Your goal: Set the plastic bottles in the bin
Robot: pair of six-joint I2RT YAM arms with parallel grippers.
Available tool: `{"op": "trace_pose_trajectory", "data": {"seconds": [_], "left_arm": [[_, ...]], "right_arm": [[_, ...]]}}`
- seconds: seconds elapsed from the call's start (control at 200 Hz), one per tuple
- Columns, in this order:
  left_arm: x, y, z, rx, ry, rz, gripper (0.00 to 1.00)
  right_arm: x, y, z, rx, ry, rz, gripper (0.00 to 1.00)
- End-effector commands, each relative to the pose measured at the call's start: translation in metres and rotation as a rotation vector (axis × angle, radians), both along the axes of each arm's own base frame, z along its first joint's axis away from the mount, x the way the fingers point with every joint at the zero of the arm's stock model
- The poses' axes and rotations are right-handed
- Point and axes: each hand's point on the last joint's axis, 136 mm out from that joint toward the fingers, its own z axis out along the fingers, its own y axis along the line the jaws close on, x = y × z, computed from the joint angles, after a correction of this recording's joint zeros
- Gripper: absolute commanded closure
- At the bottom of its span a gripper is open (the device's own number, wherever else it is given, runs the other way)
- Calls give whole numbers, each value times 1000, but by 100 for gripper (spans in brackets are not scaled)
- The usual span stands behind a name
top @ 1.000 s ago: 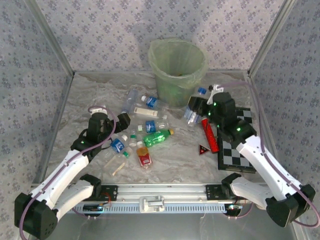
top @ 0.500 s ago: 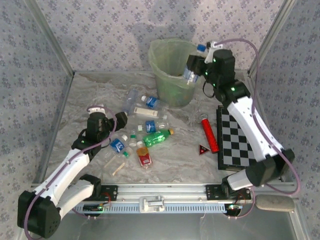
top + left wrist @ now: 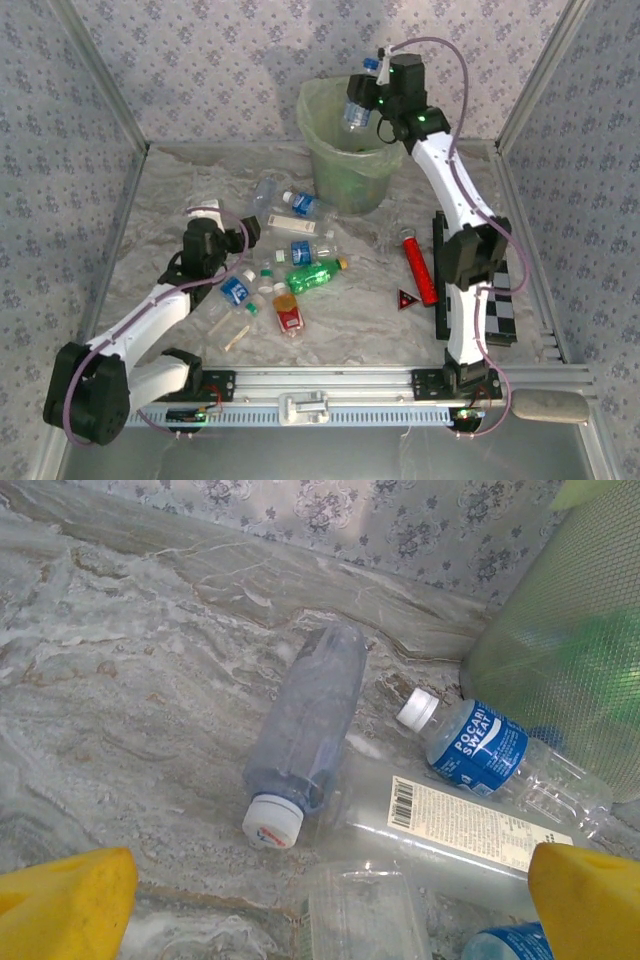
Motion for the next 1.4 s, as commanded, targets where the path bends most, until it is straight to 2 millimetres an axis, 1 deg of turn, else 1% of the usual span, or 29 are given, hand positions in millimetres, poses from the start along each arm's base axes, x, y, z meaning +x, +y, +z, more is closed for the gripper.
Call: {"op": "trace_pose_trajectory", "data": {"seconds": [0.0, 0.07, 0.165, 0.265, 0.31, 0.37, 0.42, 0.535, 0.63, 0.77, 0.91, 1.014, 1.114, 1.129, 1.144, 1.249, 1.259, 1.304, 1.359, 1.394], "left_arm": [[11, 0, 13, 28, -67, -4, 0], [13, -3, 9, 40, -50, -16, 0], [15, -5, 7, 45, -40, -31, 0], [15, -7, 7, 40, -37, -35, 0], [16, -7, 9, 37, -40, -35, 0], [15, -7, 9, 35, -39, -35, 0], [16, -7, 10, 36, -36, -34, 0], [14, -6, 13, 30, -31, -31, 0], [12, -5, 15, 23, -29, -22, 0], [6, 1, 21, 21, -18, 0, 0], [1, 6, 22, 44, 5, 13, 0], [4, 9, 24, 79, 12, 17, 0], [14, 12, 28, 100, 11, 22, 0], [16, 12, 29, 102, 10, 20, 0], [19, 12, 29, 104, 11, 21, 0], [38, 14, 29, 102, 21, 15, 0], [40, 13, 29, 102, 21, 12, 0], [49, 13, 28, 102, 30, 5, 0], [62, 11, 25, 103, 44, -13, 0], [70, 9, 22, 103, 55, -27, 0]], "right_arm": [[7, 7, -25, 2, 81, 26, 54], [12, 10, -41, -2, 108, 25, 53], [16, 10, -57, -10, 138, 16, 51], [17, 11, -65, -7, 149, 12, 49], [17, 11, -65, -6, 148, 12, 44], [17, 12, -61, -3, 137, 14, 34], [17, 13, -55, -2, 125, 16, 24], [13, 10, -34, -3, 79, 15, 1], [7, 8, -14, -4, 41, 20, 0], [-13, 9, 13, -21, 2, 51, 0], [-42, 12, 24, -65, -5, 79, 0], [-65, 14, 21, -87, -1, 108, 0], [-89, 15, 14, -92, 9, 141, 0], [-92, 14, 11, -92, 15, 145, 0], [-96, 13, 12, -90, 11, 149, 0], [-120, 10, -3, -90, 32, 170, 0], [-122, 10, -7, -91, 40, 171, 0], [-133, 7, -13, -93, 47, 175, 0], [-146, 3, -27, -100, 65, 176, 0], [-154, 0, -32, -101, 67, 174, 0]]}}
